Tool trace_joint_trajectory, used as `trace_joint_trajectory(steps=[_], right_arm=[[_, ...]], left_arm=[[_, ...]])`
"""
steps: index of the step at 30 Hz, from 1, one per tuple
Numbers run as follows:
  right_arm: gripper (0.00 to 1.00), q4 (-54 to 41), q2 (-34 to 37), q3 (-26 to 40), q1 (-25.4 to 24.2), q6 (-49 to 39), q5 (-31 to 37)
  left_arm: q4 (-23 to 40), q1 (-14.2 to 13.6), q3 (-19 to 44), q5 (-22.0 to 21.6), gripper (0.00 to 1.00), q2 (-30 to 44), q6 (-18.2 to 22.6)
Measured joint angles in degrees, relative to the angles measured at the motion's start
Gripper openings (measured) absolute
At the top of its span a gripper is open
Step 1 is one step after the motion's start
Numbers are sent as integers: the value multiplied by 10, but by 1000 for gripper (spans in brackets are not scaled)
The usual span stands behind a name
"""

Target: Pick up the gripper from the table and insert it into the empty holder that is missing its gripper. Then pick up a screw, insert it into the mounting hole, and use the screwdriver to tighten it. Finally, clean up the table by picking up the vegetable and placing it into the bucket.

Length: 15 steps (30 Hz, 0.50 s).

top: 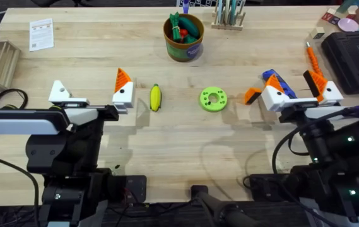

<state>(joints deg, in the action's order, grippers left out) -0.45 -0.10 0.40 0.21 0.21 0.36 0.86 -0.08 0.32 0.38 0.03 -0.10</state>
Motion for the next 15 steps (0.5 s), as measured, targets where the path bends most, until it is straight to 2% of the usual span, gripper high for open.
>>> trace_joint_trajectory(steps=[10,15], right_arm=[[873,4,0,0,0,0,0],[873,54,0,5,0,0,3]], left_arm=[[-8,0,0,0,985,0,0],[-32,0,4,3,985,0,-4]])
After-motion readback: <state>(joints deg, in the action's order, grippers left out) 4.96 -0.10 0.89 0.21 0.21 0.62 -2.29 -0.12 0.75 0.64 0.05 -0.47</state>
